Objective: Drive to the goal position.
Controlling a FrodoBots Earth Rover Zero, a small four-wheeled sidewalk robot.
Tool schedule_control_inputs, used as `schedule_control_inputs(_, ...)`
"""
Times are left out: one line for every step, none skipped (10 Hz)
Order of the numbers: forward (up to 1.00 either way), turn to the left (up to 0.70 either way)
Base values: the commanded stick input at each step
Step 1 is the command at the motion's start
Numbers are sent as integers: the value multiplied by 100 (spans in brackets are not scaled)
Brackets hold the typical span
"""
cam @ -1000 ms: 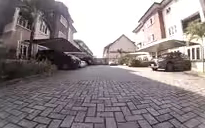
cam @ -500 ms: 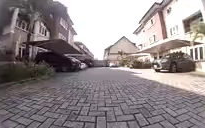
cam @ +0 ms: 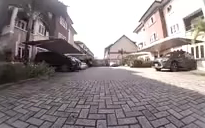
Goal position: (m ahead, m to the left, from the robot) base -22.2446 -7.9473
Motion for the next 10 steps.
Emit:
schedule_control_inputs(6, 3)
schedule_control_inputs(5, -50)
schedule_control_inputs(5, -50)
schedule_control_inputs(5, -50)
schedule_control_inputs(5, -50)
schedule_control_inputs(5, -50)
schedule_control_inputs(5, -50)
schedule_control_inputs(5, -50)
schedule_control_inputs(5, -50)
schedule_control_inputs(5, -50)
